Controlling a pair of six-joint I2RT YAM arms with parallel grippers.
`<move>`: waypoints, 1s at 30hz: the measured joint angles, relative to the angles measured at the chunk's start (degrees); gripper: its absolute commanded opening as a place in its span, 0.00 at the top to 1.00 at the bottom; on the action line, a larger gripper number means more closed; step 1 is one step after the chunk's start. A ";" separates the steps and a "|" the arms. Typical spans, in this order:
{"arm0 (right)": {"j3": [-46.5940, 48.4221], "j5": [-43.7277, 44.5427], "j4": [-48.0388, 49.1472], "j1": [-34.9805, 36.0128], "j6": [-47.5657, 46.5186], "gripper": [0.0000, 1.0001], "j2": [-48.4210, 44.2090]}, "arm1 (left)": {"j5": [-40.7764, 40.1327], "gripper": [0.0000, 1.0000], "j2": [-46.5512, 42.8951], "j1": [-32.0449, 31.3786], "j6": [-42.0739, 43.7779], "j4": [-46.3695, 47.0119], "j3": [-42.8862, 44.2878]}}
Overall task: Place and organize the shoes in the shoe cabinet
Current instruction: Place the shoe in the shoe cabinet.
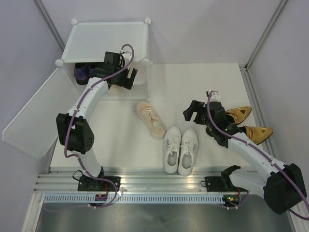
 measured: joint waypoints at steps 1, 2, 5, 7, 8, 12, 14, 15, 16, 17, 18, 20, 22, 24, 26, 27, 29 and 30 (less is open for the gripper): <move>0.00 0.00 -0.02 0.00 0.00 0.02 0.00 | -0.11 0.06 -0.44 0.00 -0.22 1.11 -0.87; 0.00 0.00 -0.02 0.00 0.00 0.02 0.00 | -0.15 0.05 -0.87 0.00 -0.55 2.21 -1.73; 0.00 0.00 0.00 0.00 0.00 0.02 0.00 | -0.15 0.05 -1.97 0.04 -1.49 4.44 -3.78; 0.00 0.07 0.00 0.00 -0.02 0.02 0.00 | -0.15 0.05 -2.54 0.09 -2.23 5.29 -4.66; 0.00 0.17 0.00 0.00 0.00 0.02 0.00 | -0.13 0.05 -2.73 0.11 -2.58 5.60 -4.94; 0.00 0.44 0.00 0.00 -0.02 0.02 0.00 | -0.11 0.05 -3.45 0.13 -4.11 7.93 -6.67; 0.00 0.52 -0.02 0.00 -0.04 0.02 0.00 | -0.11 0.05 -3.96 0.11 -4.81 9.75 -7.91; 0.00 0.59 0.00 0.00 -0.04 0.02 0.00 | -0.11 0.05 -4.26 0.11 -5.18 10.80 -8.61; 0.00 0.63 -0.02 0.00 -0.04 0.02 0.00 | -0.09 0.05 -4.57 0.17 -5.49 11.54 -9.25; 0.00 0.63 -0.02 0.00 -0.04 0.02 0.00 | 0.00 0.05 -4.92 0.20 -5.79 12.41 -9.90; 0.00 0.63 0.00 0.00 -0.04 0.02 0.00 | -0.02 0.05 -5.29 0.24 -6.03 13.22 -10.69; 0.00 0.63 0.00 0.00 -0.04 0.02 0.00 | -0.02 0.05 -6.05 0.33 -6.47 14.84 -12.20; 0.00 0.63 0.00 0.00 -0.07 0.02 0.00 | -0.04 0.05 -6.97 0.44 -6.80 16.04 -13.60; 0.00 0.61 0.00 -0.02 -0.04 0.02 0.02 | -0.04 0.05 -7.93 0.57 -7.28 17.22 -15.15; 0.00 0.61 0.02 -0.02 -0.04 0.02 0.24 | -0.02 0.05 -8.83 0.59 -7.76 19.12 -16.85; 0.00 0.61 0.00 -0.02 -0.04 0.02 0.37 | -0.04 0.05 -9.29 0.61 -7.96 19.98 -17.66; 0.00 0.61 0.00 -0.02 -0.04 0.02 0.59 | -0.04 0.05 -10.19 0.68 -8.41 21.59 -19.15; 0.00 0.61 0.00 -0.02 -0.04 0.02 0.63 | -0.04 0.05 -10.49 0.70 -8.61 22.14 -19.76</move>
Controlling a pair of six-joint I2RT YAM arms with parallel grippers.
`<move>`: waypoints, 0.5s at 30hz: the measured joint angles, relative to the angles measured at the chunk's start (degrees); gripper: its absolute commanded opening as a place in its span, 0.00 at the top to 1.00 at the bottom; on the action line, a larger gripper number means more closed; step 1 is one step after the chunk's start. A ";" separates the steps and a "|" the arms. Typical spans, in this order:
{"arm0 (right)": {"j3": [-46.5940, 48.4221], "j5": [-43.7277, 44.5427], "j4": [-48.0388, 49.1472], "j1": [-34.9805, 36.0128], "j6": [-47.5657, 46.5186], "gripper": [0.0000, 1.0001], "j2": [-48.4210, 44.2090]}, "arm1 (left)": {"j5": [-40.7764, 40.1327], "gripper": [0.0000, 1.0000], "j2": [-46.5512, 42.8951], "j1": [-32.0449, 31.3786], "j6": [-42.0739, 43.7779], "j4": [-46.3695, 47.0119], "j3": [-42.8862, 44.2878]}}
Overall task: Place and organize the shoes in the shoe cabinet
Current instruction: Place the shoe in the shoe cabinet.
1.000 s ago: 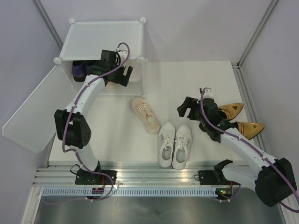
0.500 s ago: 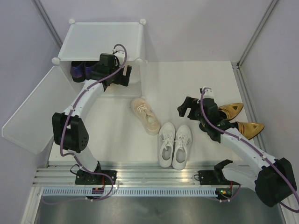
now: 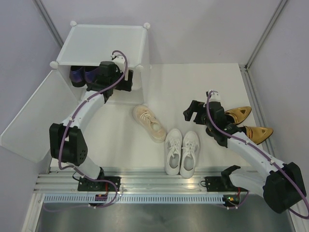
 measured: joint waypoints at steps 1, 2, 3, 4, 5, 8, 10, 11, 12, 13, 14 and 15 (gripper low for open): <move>0.00 0.00 0.00 0.00 0.00 0.02 0.02 | -0.04 0.05 -0.52 0.00 -0.22 1.01 -0.87; 0.00 0.00 0.02 0.00 0.00 0.02 0.02 | -0.04 0.05 -0.81 0.00 -0.46 1.44 -1.38; 0.00 0.00 0.04 0.00 0.00 0.02 0.02 | -0.04 0.05 -1.22 0.00 -0.68 2.32 -2.16; 0.00 0.00 0.02 0.00 0.00 0.02 0.02 | -0.04 0.05 -1.46 0.00 -0.85 2.91 -2.73; 0.00 0.00 0.02 0.00 0.00 0.02 0.07 | -0.04 0.05 -1.77 0.00 -1.03 4.02 -3.48; 0.00 -0.04 0.17 -0.02 0.00 0.02 0.42 | 0.00 0.06 -2.69 0.00 -1.11 6.34 -5.46; 0.00 -0.26 0.42 -0.02 -0.02 0.02 0.83 | 0.11 0.06 -3.15 0.00 -1.29 7.15 -6.29; 0.02 -0.35 0.46 -0.02 -0.07 0.02 0.98 | 0.11 0.06 -3.28 0.00 -1.36 7.52 -6.51; 0.02 -0.68 0.46 -0.02 -0.15 0.02 1.14 | 0.09 0.06 -3.56 0.00 -1.42 7.96 -6.93; 0.02 -0.92 0.50 -0.02 -0.20 0.02 1.31 | 0.09 0.06 -3.89 0.00 -1.46 8.28 -7.28; 0.02 -1.27 0.57 -0.02 -0.20 0.02 1.51 | 0.09 0.06 -4.28 0.00 -1.49 8.63 -7.67; 0.04 -1.36 0.61 -0.02 -0.22 0.02 1.68 | 0.04 0.06 -4.74 0.00 -1.49 9.03 -8.04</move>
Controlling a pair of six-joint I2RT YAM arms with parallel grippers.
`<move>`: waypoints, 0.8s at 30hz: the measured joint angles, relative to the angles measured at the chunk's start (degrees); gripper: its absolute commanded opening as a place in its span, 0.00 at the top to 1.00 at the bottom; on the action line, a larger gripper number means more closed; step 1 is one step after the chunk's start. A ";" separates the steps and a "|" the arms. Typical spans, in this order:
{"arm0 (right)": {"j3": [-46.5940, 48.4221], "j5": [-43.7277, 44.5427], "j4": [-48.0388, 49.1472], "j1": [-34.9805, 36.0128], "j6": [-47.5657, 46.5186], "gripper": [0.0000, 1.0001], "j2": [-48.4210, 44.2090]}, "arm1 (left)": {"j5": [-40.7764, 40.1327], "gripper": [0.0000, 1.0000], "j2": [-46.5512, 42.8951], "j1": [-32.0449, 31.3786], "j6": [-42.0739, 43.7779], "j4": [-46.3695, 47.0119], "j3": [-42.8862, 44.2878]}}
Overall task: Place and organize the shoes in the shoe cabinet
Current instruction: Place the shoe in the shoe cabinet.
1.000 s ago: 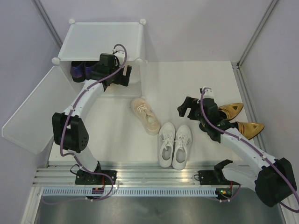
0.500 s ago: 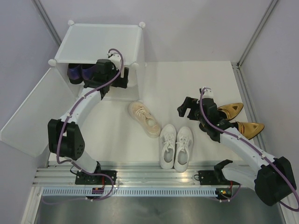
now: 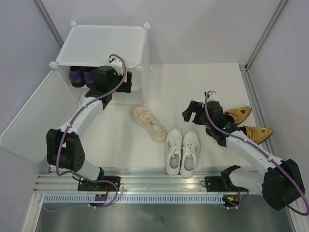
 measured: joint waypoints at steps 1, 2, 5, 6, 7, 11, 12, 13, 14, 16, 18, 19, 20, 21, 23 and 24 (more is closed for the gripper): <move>0.00 -0.11 0.00 0.00 0.00 0.02 0.15 | 0.00 0.06 -0.37 0.00 -0.09 0.07 -0.26; 0.00 -0.20 0.02 0.00 0.02 0.02 0.24 | -0.02 0.06 -0.79 0.00 -0.20 0.37 -0.74; 0.00 -0.39 0.15 0.00 0.00 0.03 0.35 | -0.11 0.06 -1.68 -0.02 -0.22 1.40 -1.86; 0.00 -0.44 0.24 0.00 0.00 0.02 0.42 | -0.13 0.06 -2.01 -0.02 -0.26 2.05 -2.25; 0.00 -0.46 0.31 0.00 0.00 0.03 0.52 | -0.13 0.06 -2.25 -0.02 -0.26 2.40 -2.49; 0.00 -0.46 0.46 0.00 0.00 0.03 0.55 | -0.11 0.06 -3.43 -0.04 -0.26 3.89 -2.73; 0.00 -0.46 0.57 0.00 0.00 0.02 0.55 | -0.11 0.06 -3.80 -0.04 -0.26 4.17 -2.75; 0.00 -0.46 0.63 0.00 0.00 0.02 0.55 | -0.11 0.06 -4.22 -0.04 -0.26 4.50 -2.84; 0.00 -0.44 0.68 0.00 -0.02 0.02 0.55 | -0.11 0.06 -4.59 -0.04 -0.26 4.83 -2.97; 0.00 -0.46 0.68 0.00 -0.02 0.03 0.55 | -0.11 0.05 -5.20 -0.04 -0.26 5.16 -3.13; 0.00 -0.46 0.68 0.00 -0.02 0.03 0.55 | -0.13 0.05 -5.46 -0.04 -0.26 5.44 -3.19; 0.00 -0.46 0.68 0.00 -0.04 0.02 0.55 | -0.13 0.05 -5.57 -0.04 -0.26 5.60 -3.23; 0.00 -0.46 0.70 0.00 -0.04 0.02 0.55 | -0.13 0.05 -5.66 -0.04 -0.26 5.84 -3.28; 0.00 -0.46 0.68 0.00 -0.04 0.02 0.55 | -0.15 0.05 -5.73 -0.04 -0.26 6.14 -3.30; 0.00 -0.52 0.70 0.00 -0.04 0.02 0.55 | -0.15 0.05 -5.84 -0.04 -0.26 6.64 -3.48; 0.00 -0.61 0.70 0.00 -0.04 0.02 0.55 | -0.15 0.05 -5.92 -0.04 -0.26 6.82 -3.67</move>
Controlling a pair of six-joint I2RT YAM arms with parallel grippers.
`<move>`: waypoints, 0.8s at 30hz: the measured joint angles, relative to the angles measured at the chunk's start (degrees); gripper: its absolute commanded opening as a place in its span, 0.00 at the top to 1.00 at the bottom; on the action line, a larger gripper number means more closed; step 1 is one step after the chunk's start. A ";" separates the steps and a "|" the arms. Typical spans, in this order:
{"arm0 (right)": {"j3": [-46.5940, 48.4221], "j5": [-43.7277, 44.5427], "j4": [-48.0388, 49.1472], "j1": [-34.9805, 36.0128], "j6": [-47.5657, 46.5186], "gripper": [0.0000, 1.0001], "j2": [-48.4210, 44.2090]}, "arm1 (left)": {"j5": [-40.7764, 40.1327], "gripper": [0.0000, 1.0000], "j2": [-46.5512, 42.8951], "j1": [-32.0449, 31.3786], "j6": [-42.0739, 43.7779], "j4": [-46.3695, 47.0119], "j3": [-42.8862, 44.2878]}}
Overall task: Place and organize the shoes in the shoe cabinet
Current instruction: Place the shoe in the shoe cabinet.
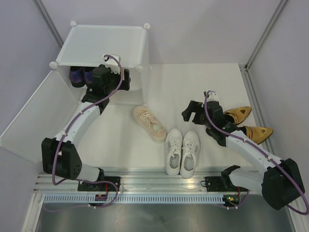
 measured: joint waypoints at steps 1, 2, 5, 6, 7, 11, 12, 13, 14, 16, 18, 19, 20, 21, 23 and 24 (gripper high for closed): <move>0.00 -0.13 0.00 0.00 -0.02 0.02 0.02 | 0.00 0.05 -0.04 0.00 0.00 0.04 -0.15; 0.00 -0.31 0.00 0.00 -0.04 0.02 0.02 | -0.04 0.05 -0.09 0.00 0.00 0.26 -0.35; 0.00 -0.66 0.00 0.00 -0.13 0.02 0.02 | -0.15 0.05 -0.28 0.00 0.00 0.48 -0.90; 0.00 -0.72 0.00 0.00 -0.13 0.03 0.02 | -0.17 0.05 -0.39 0.00 0.00 0.44 -1.01; 0.00 -0.85 0.04 0.00 -0.13 0.02 0.02 | -0.17 0.05 -0.52 0.00 0.00 0.48 -1.09; 0.00 -1.09 0.83 0.00 -0.15 0.03 0.07 | -0.22 0.04 -2.10 0.00 0.00 0.26 -1.36; 0.00 -1.16 1.05 0.00 -0.15 0.03 0.11 | -0.22 0.04 -2.71 0.00 0.00 0.24 -1.42; 0.00 -1.31 1.27 0.00 -0.15 0.03 0.17 | -0.24 0.03 -3.56 0.00 0.02 0.17 -1.49; 0.00 -1.38 1.49 0.00 -0.15 0.03 0.24 | -0.22 0.02 -4.48 0.00 0.02 0.17 -1.49; 0.00 -1.60 1.73 0.00 -0.15 0.03 0.37 | -0.22 0.02 -6.49 0.00 0.02 0.11 -1.49; 0.00 -1.90 1.73 0.00 -0.24 0.05 0.37 | -0.22 0.01 -8.39 0.00 0.04 -0.55 -1.44; 0.00 -1.99 1.81 0.00 -0.37 0.06 0.37 | -0.22 0.01 -9.22 0.00 0.04 -0.98 -1.33; 0.00 -2.14 1.97 0.00 -0.55 0.06 0.37 | -0.22 0.00 -9.88 0.00 0.04 -1.53 -1.25; -0.02 -2.29 2.27 0.00 -0.81 0.07 0.37 | -0.24 0.00 -10.73 0.00 0.07 -2.43 -1.20; -0.04 -2.64 3.28 0.00 -1.18 0.10 0.31 | -0.24 0.00 -12.28 0.04 0.07 -4.46 -1.20; -0.22 -2.84 4.24 0.02 -1.38 0.12 0.15 | -0.26 0.00 -13.31 0.26 0.07 -5.75 -1.25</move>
